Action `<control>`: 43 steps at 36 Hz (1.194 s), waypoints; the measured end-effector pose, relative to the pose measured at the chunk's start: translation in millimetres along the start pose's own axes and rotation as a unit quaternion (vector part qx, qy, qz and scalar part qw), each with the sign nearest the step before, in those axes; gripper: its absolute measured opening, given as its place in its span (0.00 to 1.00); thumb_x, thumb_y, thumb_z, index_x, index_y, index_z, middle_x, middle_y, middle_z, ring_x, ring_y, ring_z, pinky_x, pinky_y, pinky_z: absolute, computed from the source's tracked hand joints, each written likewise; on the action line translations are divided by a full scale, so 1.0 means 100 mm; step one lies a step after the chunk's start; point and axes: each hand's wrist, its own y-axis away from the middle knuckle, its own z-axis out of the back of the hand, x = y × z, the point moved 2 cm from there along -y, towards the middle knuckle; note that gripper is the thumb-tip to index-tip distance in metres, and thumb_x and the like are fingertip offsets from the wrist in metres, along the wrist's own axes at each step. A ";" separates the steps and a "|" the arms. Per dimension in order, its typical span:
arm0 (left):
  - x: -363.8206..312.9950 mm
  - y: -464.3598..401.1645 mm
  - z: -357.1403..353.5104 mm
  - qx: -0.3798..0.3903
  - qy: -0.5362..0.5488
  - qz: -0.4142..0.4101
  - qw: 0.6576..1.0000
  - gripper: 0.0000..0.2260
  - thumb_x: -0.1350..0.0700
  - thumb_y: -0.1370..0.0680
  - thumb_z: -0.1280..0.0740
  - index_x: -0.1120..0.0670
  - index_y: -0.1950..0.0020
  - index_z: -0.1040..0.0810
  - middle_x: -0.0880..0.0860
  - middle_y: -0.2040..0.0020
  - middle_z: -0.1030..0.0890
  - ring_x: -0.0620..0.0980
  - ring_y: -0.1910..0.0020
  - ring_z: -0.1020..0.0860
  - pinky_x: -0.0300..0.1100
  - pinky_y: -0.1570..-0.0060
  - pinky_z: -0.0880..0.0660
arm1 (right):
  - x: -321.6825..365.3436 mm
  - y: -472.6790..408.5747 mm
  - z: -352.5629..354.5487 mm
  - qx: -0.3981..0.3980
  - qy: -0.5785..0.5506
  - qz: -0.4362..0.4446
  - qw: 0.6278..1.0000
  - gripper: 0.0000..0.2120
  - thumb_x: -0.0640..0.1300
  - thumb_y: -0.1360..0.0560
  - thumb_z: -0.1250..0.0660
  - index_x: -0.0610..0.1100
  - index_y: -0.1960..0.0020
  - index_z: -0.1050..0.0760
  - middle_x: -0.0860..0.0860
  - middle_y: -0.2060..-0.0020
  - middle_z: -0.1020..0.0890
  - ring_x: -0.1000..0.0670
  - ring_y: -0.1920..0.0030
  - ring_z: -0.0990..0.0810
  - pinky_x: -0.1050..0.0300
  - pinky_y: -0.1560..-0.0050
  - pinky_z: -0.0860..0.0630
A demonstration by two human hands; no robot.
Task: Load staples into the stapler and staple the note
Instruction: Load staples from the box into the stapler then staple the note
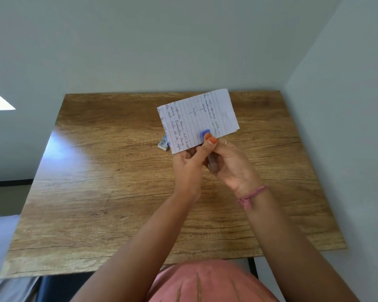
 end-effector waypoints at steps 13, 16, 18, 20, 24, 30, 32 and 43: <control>-0.09 -0.14 0.14 0.004 0.098 0.072 0.993 0.23 0.57 0.25 0.32 0.67 0.34 0.29 0.61 0.47 0.22 0.57 0.50 0.26 0.43 0.52 0.24 | 0.05 -0.12 0.06 0.068 0.022 0.003 0.997 0.16 0.48 0.33 0.24 0.42 0.47 0.17 0.44 0.57 0.22 0.49 0.58 0.26 0.57 0.56 0.31; -0.08 -0.15 0.13 -0.013 0.102 0.073 0.992 0.23 0.57 0.24 0.33 0.68 0.33 0.30 0.55 0.54 0.21 0.49 0.59 0.26 0.40 0.57 0.24 | 0.08 -0.12 0.11 0.095 0.040 0.001 0.995 0.22 0.49 0.35 0.23 0.38 0.46 0.22 0.47 0.63 0.18 0.50 0.61 0.24 0.58 0.59 0.28; -0.09 -0.15 0.13 -0.019 0.110 0.076 0.991 0.20 0.57 0.22 0.34 0.66 0.34 0.28 0.57 0.51 0.20 0.49 0.59 0.25 0.40 0.58 0.23 | 0.08 -0.10 0.13 0.104 0.050 0.009 0.993 0.19 0.47 0.36 0.21 0.41 0.49 0.19 0.48 0.60 0.16 0.52 0.59 0.20 0.60 0.61 0.24; -0.09 -0.17 0.14 -0.012 0.127 0.073 0.989 0.16 0.57 0.22 0.34 0.60 0.36 0.25 0.57 0.48 0.18 0.50 0.55 0.21 0.41 0.56 0.22 | 0.07 -0.10 0.16 0.099 0.072 0.026 0.992 0.16 0.46 0.37 0.21 0.46 0.50 0.16 0.48 0.55 0.15 0.50 0.57 0.20 0.59 0.61 0.25; -0.11 -0.22 0.19 -0.009 0.156 0.067 0.985 0.16 0.58 0.23 0.34 0.57 0.35 0.27 0.59 0.40 0.20 0.54 0.44 0.19 0.46 0.45 0.21 | 0.01 -0.08 0.28 0.079 0.149 0.069 0.983 0.18 0.46 0.36 0.22 0.50 0.47 0.16 0.49 0.53 0.15 0.44 0.54 0.27 0.56 0.59 0.32; -0.13 -0.28 0.27 -0.049 0.167 0.082 0.981 0.15 0.59 0.23 0.34 0.56 0.35 0.26 0.57 0.43 0.18 0.53 0.43 0.19 0.44 0.45 0.22 | -0.16 -0.11 0.52 0.020 0.305 0.086 0.948 0.22 0.49 0.32 0.24 0.49 0.40 0.22 0.49 0.50 0.14 0.52 0.48 0.16 0.60 0.48 0.20; -0.15 -0.28 0.29 -0.048 0.176 0.083 0.980 0.14 0.59 0.23 0.34 0.56 0.37 0.25 0.57 0.43 0.17 0.53 0.44 0.19 0.45 0.45 0.22 | -0.25 -0.15 0.60 -0.016 0.437 0.094 0.895 0.22 0.51 0.30 0.25 0.50 0.38 0.23 0.51 0.49 0.15 0.54 0.48 0.18 0.57 0.46 0.21; -0.16 -0.20 0.23 -0.009 0.191 0.090 0.977 0.15 0.63 0.25 0.32 0.55 0.39 0.23 0.59 0.41 0.19 0.54 0.43 0.19 0.44 0.45 0.22 | -0.48 -0.25 0.62 -0.054 0.760 0.168 0.625 0.26 0.60 0.23 0.37 0.50 0.29 0.30 0.54 0.35 0.26 0.51 0.35 0.31 0.52 0.38 0.33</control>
